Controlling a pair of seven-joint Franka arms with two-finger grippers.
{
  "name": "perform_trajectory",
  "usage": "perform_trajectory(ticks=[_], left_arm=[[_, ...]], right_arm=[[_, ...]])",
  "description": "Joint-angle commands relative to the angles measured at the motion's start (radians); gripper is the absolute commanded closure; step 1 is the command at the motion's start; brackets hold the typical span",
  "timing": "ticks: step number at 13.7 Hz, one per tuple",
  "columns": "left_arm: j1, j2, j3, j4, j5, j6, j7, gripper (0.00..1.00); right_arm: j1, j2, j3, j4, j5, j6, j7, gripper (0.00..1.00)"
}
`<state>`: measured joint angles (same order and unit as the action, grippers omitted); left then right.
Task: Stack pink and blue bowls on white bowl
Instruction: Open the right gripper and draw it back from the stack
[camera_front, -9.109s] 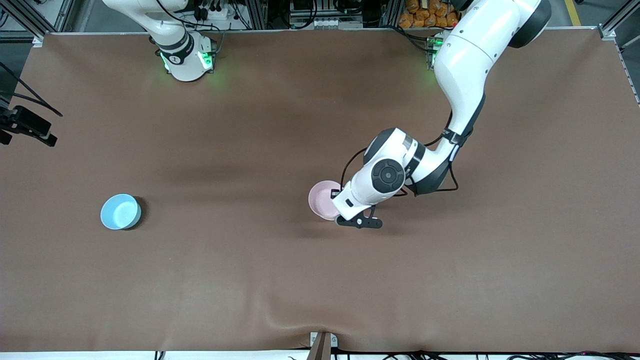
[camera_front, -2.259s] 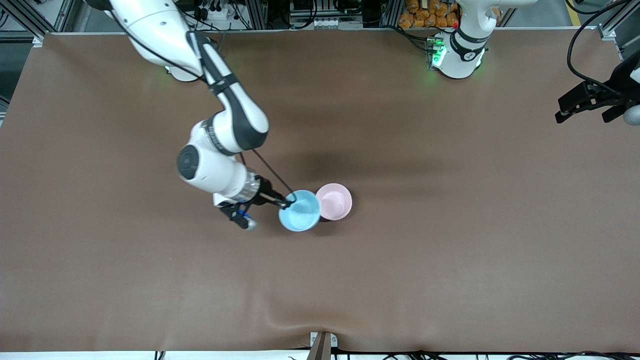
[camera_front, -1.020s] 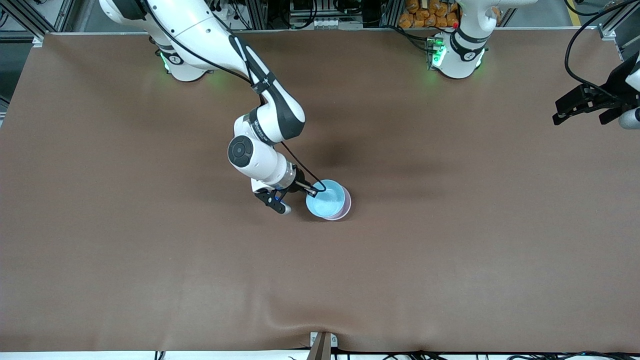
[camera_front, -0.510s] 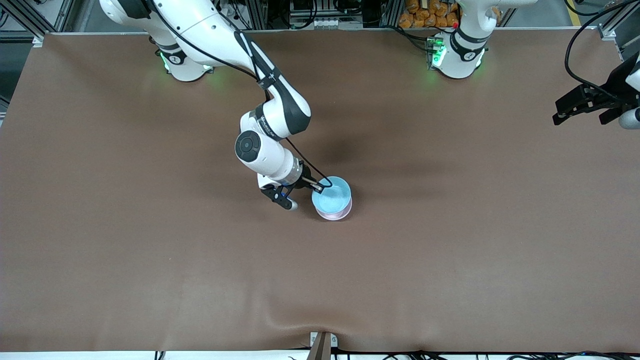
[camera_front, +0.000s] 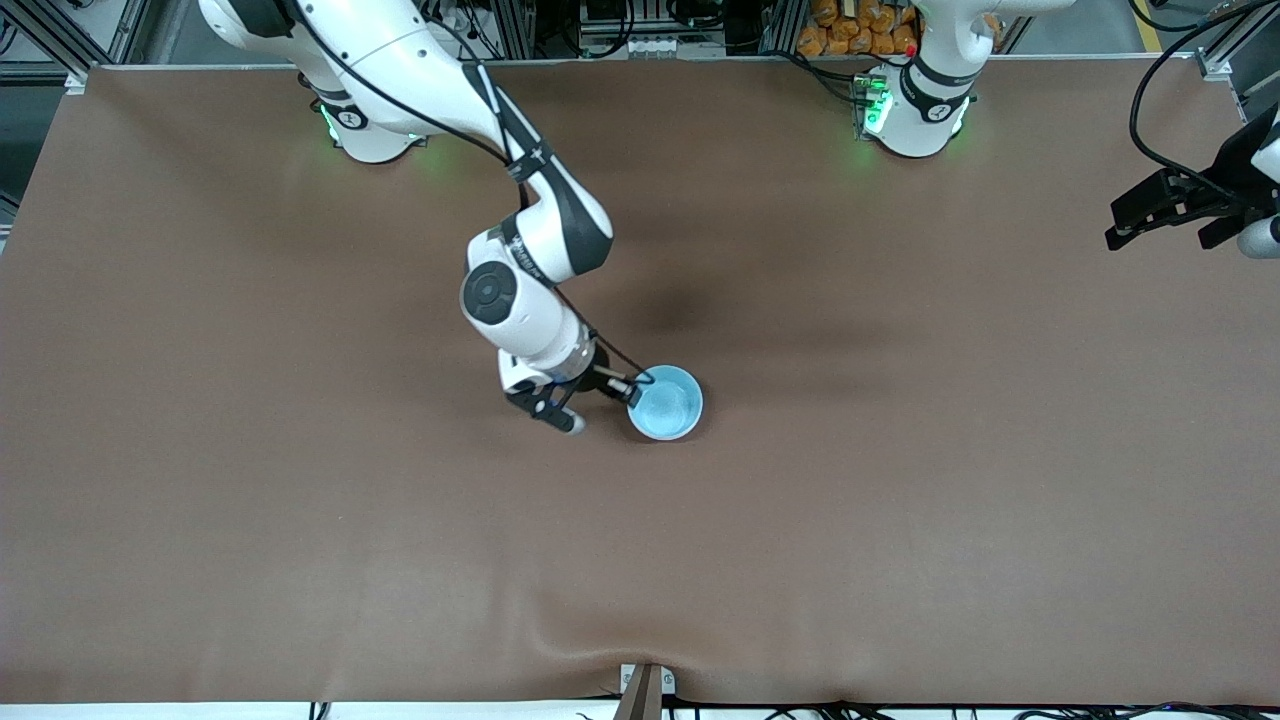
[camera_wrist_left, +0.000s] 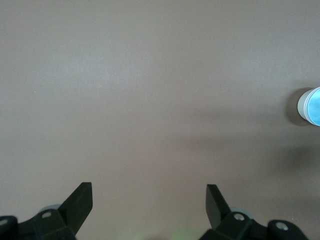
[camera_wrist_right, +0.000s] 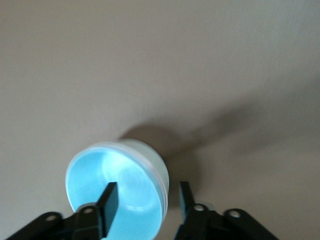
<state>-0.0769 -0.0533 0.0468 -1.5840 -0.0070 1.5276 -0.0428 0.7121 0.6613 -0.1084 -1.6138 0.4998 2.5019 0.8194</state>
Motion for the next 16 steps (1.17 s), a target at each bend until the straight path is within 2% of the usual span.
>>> perform_trajectory(ticks=[1, 3, 6, 8, 9, 10, 11, 12, 16], left_arm=[[0.002, 0.009, 0.001, 0.024, -0.002, -0.021, 0.003, 0.0], [0.0, 0.009, 0.001, 0.024, -0.002, -0.021, 0.001, 0.0], [-0.001, 0.009, 0.001, 0.024, -0.002, -0.021, 0.001, 0.0], [-0.001, 0.009, 0.001, 0.024, -0.002, -0.021, 0.001, 0.0], [-0.001, 0.01, 0.001, 0.024, -0.002, -0.021, 0.003, 0.0], [-0.001, 0.01, 0.001, 0.024, -0.002, -0.021, 0.001, 0.0], [-0.001, 0.01, 0.001, 0.024, -0.002, -0.021, 0.001, 0.0], [-0.001, 0.01, 0.001, 0.024, -0.002, -0.021, 0.001, 0.0], [-0.004, 0.009, 0.001, 0.024, -0.002, -0.021, 0.001, 0.0]], right_arm=[[-0.052, -0.077, -0.052, -0.008, -0.024, -0.085, -0.076, 0.0], [-0.085, -0.126, -0.147, -0.023, -0.024, -0.22, -0.246, 0.0], [-0.091, -0.247, -0.302, -0.116, -0.024, -0.323, -0.487, 0.0], [-0.091, -0.339, -0.374, -0.19, -0.026, -0.368, -0.572, 0.0], [-0.098, -0.379, -0.396, -0.207, -0.042, -0.4, -0.606, 0.0], [-0.132, -0.409, -0.392, -0.21, -0.091, -0.438, -0.614, 0.0], [-0.175, -0.44, -0.369, -0.209, -0.169, -0.481, -0.611, 0.0], [-0.237, -0.48, -0.309, -0.209, -0.244, -0.507, -0.611, 0.0], [-0.573, -0.626, 0.02, -0.199, -0.396, -0.598, -0.617, 0.0]])
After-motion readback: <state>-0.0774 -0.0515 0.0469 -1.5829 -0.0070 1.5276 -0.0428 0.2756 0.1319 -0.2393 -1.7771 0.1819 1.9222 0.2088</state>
